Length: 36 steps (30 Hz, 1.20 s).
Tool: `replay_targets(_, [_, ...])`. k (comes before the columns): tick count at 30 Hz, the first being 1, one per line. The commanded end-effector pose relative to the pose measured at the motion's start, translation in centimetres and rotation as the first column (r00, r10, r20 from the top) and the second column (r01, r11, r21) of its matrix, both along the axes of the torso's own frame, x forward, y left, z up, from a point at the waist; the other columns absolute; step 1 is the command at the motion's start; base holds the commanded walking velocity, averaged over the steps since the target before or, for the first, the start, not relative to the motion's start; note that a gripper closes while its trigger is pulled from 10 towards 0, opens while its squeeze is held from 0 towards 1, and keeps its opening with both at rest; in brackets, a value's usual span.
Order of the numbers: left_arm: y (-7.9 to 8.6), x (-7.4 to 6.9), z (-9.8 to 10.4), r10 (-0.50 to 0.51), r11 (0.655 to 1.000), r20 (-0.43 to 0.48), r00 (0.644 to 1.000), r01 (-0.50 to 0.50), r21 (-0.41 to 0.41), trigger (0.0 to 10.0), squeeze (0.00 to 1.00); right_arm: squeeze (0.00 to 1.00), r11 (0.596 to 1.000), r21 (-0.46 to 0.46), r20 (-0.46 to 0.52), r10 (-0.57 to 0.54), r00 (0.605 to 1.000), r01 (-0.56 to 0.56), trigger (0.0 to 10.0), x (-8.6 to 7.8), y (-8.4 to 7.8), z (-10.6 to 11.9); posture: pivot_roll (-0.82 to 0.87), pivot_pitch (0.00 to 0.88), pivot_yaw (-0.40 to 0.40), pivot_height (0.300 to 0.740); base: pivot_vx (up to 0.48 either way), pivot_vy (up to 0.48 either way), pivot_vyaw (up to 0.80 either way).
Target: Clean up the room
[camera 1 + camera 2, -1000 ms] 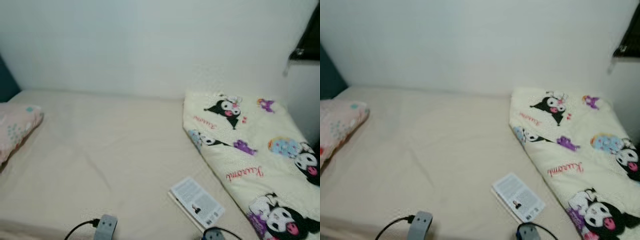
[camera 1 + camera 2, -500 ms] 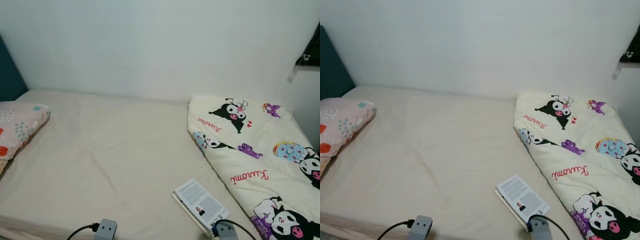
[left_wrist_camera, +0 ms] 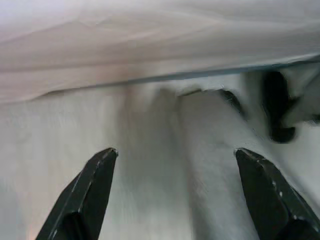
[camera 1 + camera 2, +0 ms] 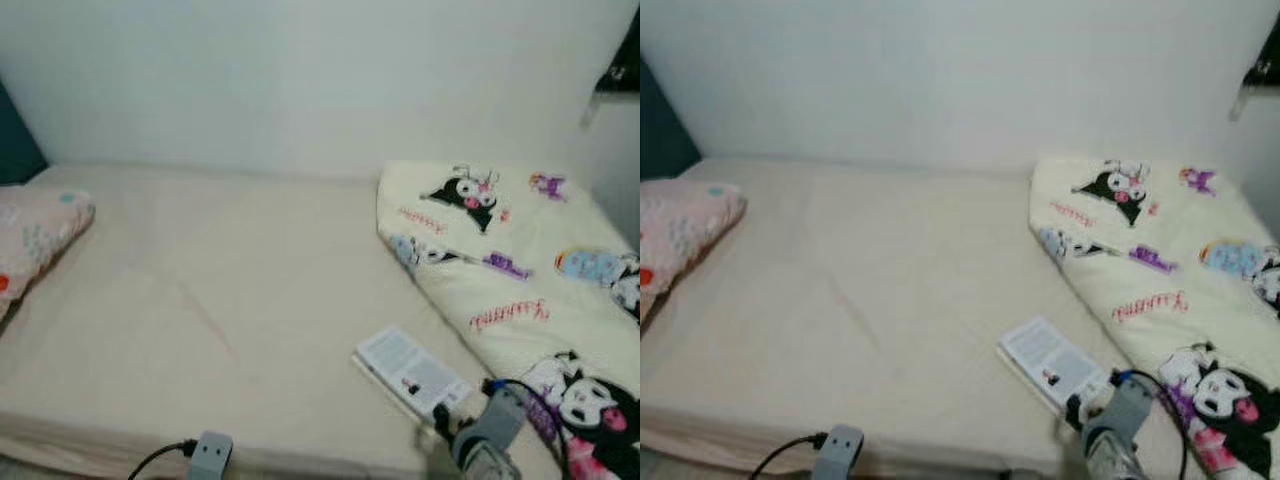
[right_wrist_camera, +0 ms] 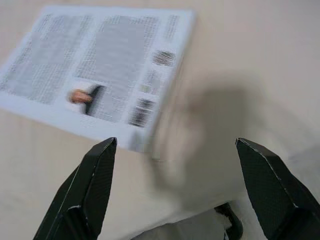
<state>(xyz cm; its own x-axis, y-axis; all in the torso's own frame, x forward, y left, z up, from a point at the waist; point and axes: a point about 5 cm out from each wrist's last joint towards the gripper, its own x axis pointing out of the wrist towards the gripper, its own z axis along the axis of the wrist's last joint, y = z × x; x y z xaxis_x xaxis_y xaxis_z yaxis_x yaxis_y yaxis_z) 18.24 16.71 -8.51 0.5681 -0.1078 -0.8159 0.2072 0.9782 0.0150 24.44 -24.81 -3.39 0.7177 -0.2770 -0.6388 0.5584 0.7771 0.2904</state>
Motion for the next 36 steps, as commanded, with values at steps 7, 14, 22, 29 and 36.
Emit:
replay_targets(7, [1.5,-2.7,-1.1,-0.035,0.998,-0.095,0.995,0.039,0.039,10.0,0.0,0.0,0.997,0.017,0.005,-0.073,0.997,0.073,10.0,-1.0,-0.7,-0.4,-0.04,0.159,0.08,0.602,0.0,0.0,0.0])
replay_targets(14, [1.9,-2.9,-1.1,-0.044,0.998,-0.099,0.994,0.049,0.046,10.0,0.0,0.0,0.997,0.023,0.017,-0.077,0.997,0.077,10.0,-1.0,-0.8,-0.4,-0.03,0.171,0.092,0.602,0.0,0.0,0.0])
replay_targets(22, [2.9,-3.3,-1.0,-0.069,0.995,-0.098,0.993,0.076,0.065,10.0,0.0,0.0,1.0,0.018,0.443,0.006,0.896,-0.015,10.0,4.9,-1.7,6.1,-0.02,0.205,0.116,0.602,0.0,0.0,0.0])
replay_targets(29, [3.0,-3.4,-1.0,-0.095,0.993,-0.093,0.991,0.102,0.064,10.0,0.0,0.0,0.993,-0.061,0.71,0.115,0.695,-0.103,10.0,8.5,-2.1,12.5,-0.01,0.232,0.136,0.602,0.0,0.0,0.0])
replay_targets(36, [4.0,-3.9,-1.0,-0.102,0.991,-0.095,0.99,0.11,0.078,10.0,0.0,0.0,0.988,-0.063,0.701,0.143,0.699,-0.139,10.0,9.2,-1.7,12.8,0.03,0.265,0.156,0.602,0.0,0.0,0.0])
